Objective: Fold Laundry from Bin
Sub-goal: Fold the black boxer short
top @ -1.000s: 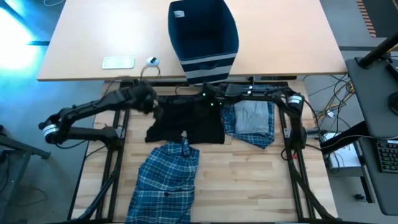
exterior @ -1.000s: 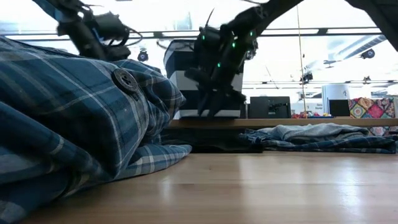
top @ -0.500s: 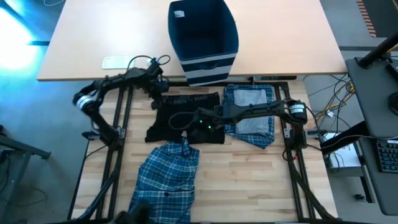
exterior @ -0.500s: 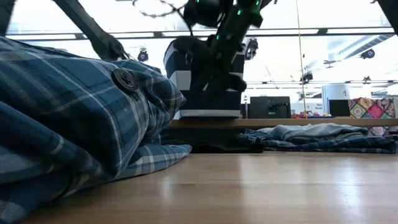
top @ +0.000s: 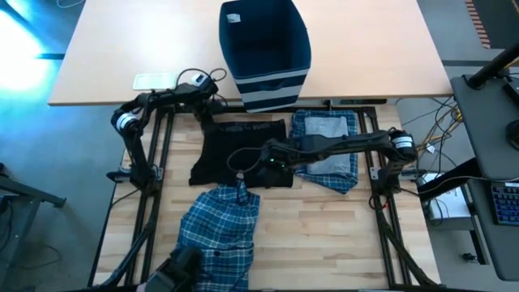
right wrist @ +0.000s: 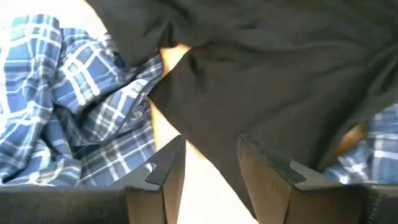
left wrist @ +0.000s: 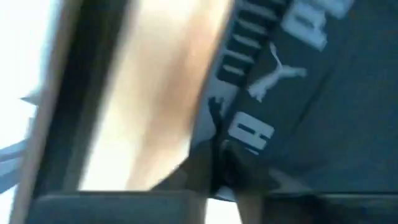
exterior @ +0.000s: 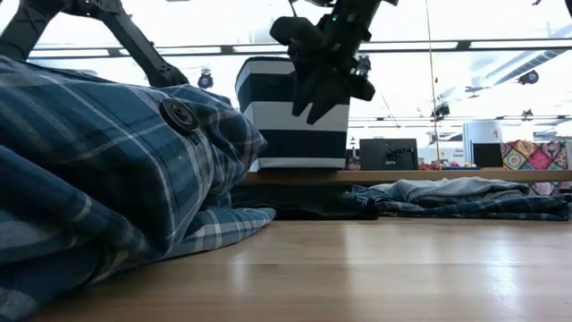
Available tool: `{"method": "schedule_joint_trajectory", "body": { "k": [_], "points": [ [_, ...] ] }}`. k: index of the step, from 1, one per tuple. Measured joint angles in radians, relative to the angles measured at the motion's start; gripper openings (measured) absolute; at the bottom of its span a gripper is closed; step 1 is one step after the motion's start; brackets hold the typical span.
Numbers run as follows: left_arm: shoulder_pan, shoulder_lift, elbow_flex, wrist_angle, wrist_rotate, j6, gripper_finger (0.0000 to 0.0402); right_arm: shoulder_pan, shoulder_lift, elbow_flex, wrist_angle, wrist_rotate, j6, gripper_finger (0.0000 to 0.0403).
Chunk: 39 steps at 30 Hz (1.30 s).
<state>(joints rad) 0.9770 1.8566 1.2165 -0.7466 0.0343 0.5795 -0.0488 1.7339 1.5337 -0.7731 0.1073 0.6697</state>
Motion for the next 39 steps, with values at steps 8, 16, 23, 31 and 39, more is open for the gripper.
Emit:
{"method": "schedule_joint_trajectory", "body": {
  "k": [8,16,23,31,39],
  "points": [
    [0.053,-0.044,0.074,-0.028,0.034,-0.05,0.0002,-0.019,-0.002,0.0,-0.008,0.028,-0.015,0.0142],
    [0.127,-0.046,0.078,-0.036,0.117,-0.145,0.0003,-0.024,0.018,-0.002,-0.011,0.051,-0.015,0.0145],
    [0.121,-0.1,0.005,-0.018,0.255,-0.114,0.0033,-0.035,0.018,-0.001,-0.01,0.051,-0.016,0.0146],
    [0.121,-0.117,-0.064,0.061,0.257,-0.014,0.0102,-0.035,0.018,-0.001,-0.007,0.051,-0.004,0.0146],
    [0.124,-0.119,-0.053,0.07,0.265,0.015,0.0155,-0.039,0.017,-0.001,-0.008,0.051,-0.018,0.0146]
  ]
}}
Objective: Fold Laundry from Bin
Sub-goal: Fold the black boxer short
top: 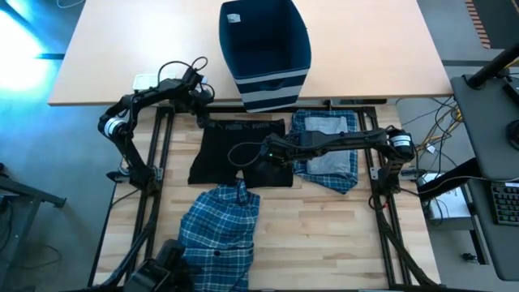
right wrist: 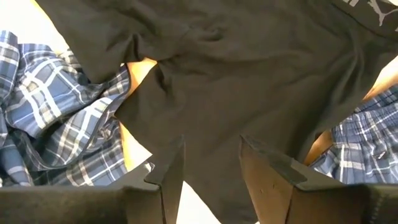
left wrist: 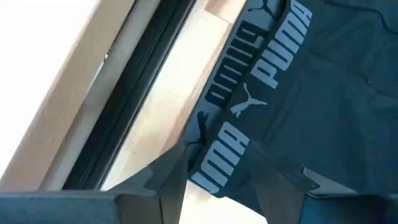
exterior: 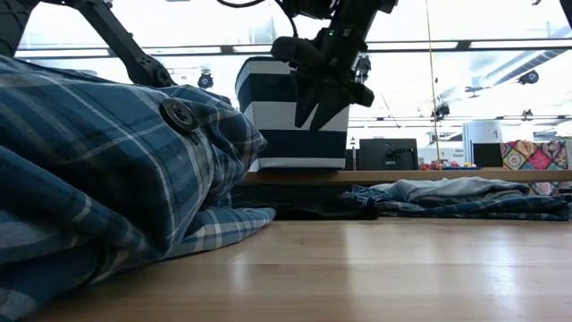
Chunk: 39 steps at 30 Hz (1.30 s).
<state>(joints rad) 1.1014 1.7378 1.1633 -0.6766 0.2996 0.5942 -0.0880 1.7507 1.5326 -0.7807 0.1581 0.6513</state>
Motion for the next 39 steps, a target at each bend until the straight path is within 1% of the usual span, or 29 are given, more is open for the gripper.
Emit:
{"method": "schedule_joint_trajectory", "body": {
  "k": [3,5,7,9,12,14,15,18,21,23,26,28,31,35,37,39],
  "points": [
    [-0.008,-0.02,0.001,-0.066,0.009,-0.02,0.0156,-0.001,-0.003,0.0,0.0,0.0,-0.005,0.0146],
    [-0.018,-0.073,-0.013,-0.074,0.038,-0.031,0.0154,0.0,-0.004,0.004,-0.001,0.0,-0.006,0.0146],
    [-0.028,-0.146,-0.043,-0.053,0.042,-0.037,0.015,0.002,-0.006,0.006,0.0,0.0,-0.005,0.0146],
    [-0.032,-0.217,-0.096,0.001,0.042,-0.043,0.0147,0.009,-0.006,0.006,0.0,0.0,-0.005,0.0146],
    [-0.031,-0.316,-0.197,0.148,0.041,-0.051,0.0146,0.019,-0.006,0.006,0.0,0.0,-0.005,0.0146],
    [-0.031,-0.346,-0.252,0.21,0.036,-0.059,0.0146,0.02,-0.006,0.006,0.0,-0.001,-0.005,0.0146],
    [-0.031,-0.352,-0.271,0.216,0.034,-0.065,0.0147,0.019,-0.006,0.006,0.0,-0.001,-0.005,0.0146],
    [-0.034,-0.354,-0.284,0.217,0.044,-0.082,0.0159,0.017,-0.006,0.006,0.0,0.001,-0.005,0.0146],
    [-0.034,-0.326,-0.278,0.224,0.047,-0.083,0.018,0.018,-0.006,0.006,0.003,0.0,-0.007,0.0146],
    [-0.034,-0.283,-0.254,0.215,0.041,-0.082,0.0192,0.018,-0.006,0.006,0.009,0.0,-0.007,0.0146],
    [-0.036,-0.193,-0.194,0.186,0.041,-0.045,0.0197,0.018,-0.006,0.006,0.008,0.0,-0.008,0.0146],
    [-0.042,-0.132,-0.158,0.153,0.025,0.004,0.0197,0.018,-0.006,0.006,0.008,0.0,-0.009,0.0146],
    [-0.043,-0.06,-0.107,0.091,-0.026,0.071,0.0194,0.02,-0.006,0.006,0.008,-0.001,-0.014,0.0146],
    [-0.046,-0.008,-0.075,0.049,-0.054,0.075,0.0186,0.02,-0.006,0.006,0.008,-0.001,-0.016,0.0146],
    [-0.053,0.019,-0.059,0.044,-0.095,0.055,0.0177,0.02,-0.006,0.006,0.008,0.0,-0.024,0.0146],
    [-0.058,0.057,-0.027,0.018,-0.158,0.029,0.0168,0.02,-0.006,0.006,0.008,0.0,-0.034,0.0146]
  ]
}}
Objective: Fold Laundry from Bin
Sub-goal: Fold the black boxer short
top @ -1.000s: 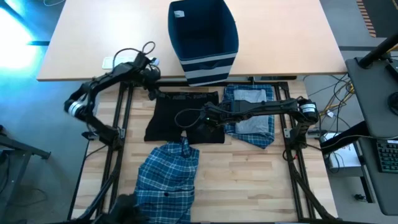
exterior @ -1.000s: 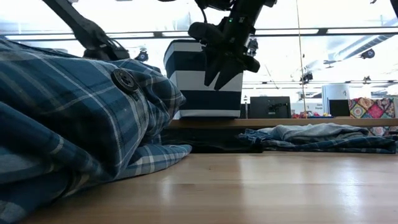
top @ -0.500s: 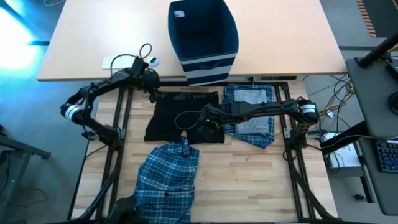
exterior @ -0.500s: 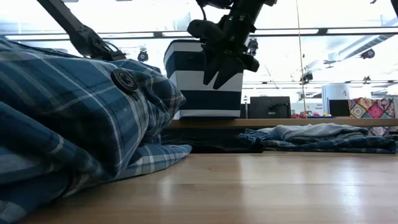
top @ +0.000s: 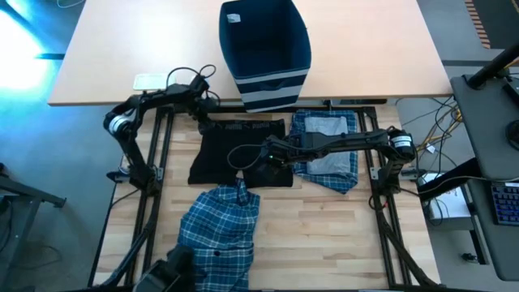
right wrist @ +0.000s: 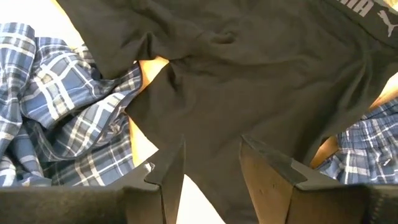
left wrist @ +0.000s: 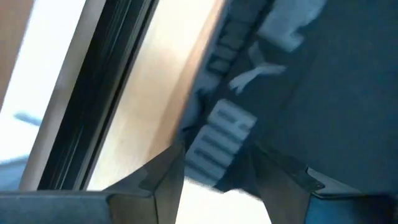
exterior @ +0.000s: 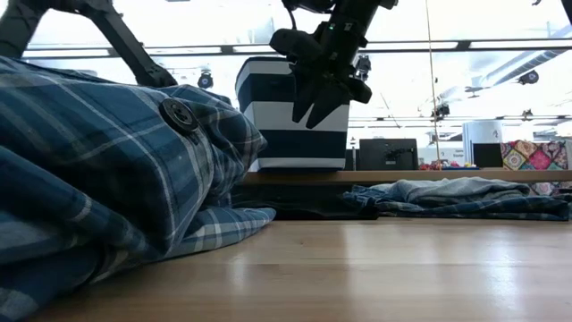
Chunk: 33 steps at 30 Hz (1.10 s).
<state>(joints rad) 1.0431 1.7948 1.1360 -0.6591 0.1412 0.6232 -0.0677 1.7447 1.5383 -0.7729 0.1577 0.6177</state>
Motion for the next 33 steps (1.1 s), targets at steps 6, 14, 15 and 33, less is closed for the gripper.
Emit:
{"method": "schedule_joint_trajectory", "body": {
  "k": [6,14,15,33],
  "points": [
    [-0.01,0.086,0.095,-0.102,-0.049,-0.031,0.0146,-0.002,0.0,0.0,0.002,0.001,-0.003,0.0146],
    [-0.017,0.103,0.123,-0.12,-0.059,-0.088,0.0011,-0.002,0.0,0.0,0.003,0.001,-0.003,0.0146],
    [-0.017,0.099,0.123,-0.121,-0.059,-0.093,0.001,-0.002,0.0,0.0,0.002,0.001,-0.002,0.0146],
    [-0.17,-0.212,-0.124,-0.239,0.289,-0.386,0.0016,-0.081,0.097,-0.019,-0.01,-0.058,0.107,0.0126]
  ]
}}
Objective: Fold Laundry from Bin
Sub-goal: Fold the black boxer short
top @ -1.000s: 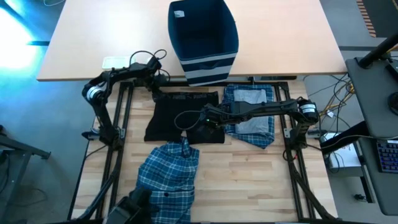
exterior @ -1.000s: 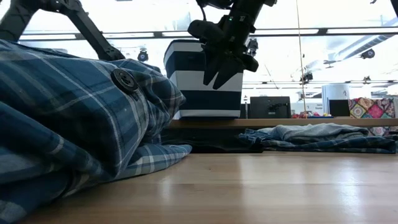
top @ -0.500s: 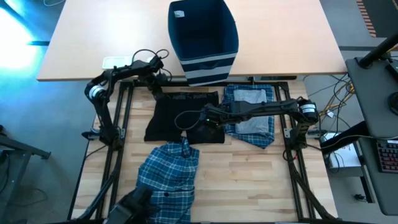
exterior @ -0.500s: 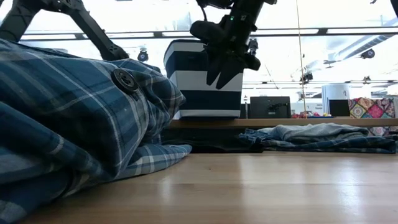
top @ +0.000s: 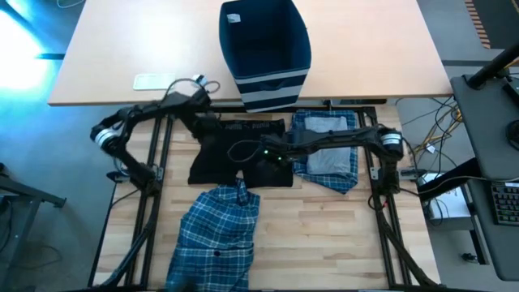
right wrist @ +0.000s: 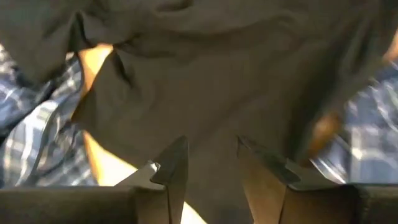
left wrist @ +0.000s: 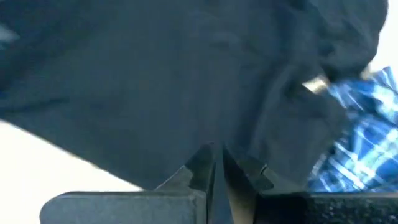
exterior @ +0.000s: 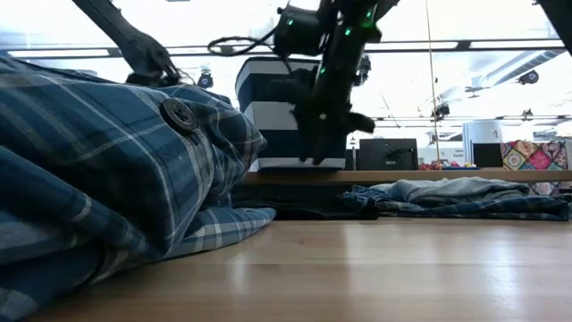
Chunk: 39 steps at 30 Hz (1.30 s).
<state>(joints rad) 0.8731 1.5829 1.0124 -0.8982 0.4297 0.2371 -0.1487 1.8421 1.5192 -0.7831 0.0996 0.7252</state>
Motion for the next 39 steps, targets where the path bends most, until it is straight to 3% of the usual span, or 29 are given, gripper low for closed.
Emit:
{"method": "schedule_joint_trajectory", "body": {
  "k": [7,15,19,25,28,35,39],
  "points": [
    [-0.187,-0.212,-0.138,0.072,-0.025,-0.217,0.0013,0.001,0.088,-0.001,0.073,0.009,0.049,0.012],
    [-0.447,-0.544,-0.229,0.127,-0.027,-0.406,0.0023,0.062,0.026,0.002,0.091,0.058,0.088,0.011],
    [-0.572,-0.665,-0.26,0.131,-0.047,-0.535,0.0065,0.131,0.001,0.037,0.094,0.147,0.016,0.0115],
    [-0.827,-0.793,-0.257,0.151,-0.137,-0.677,0.0164,0.266,-0.01,0.099,0.107,0.298,-0.125,0.0138],
    [-1.022,-0.824,-0.217,0.183,-0.232,-0.782,0.0212,0.328,-0.021,0.124,0.107,0.336,-0.143,0.0153],
    [-1.477,-0.74,-0.149,0.181,-0.684,-1.073,0.0297,0.465,-0.026,0.208,0.077,0.346,-0.142,0.0213],
    [-1.624,-0.624,-0.124,0.151,-0.764,-1.248,0.032,0.522,-0.026,0.246,0.075,0.346,-0.145,0.026]
  ]
}}
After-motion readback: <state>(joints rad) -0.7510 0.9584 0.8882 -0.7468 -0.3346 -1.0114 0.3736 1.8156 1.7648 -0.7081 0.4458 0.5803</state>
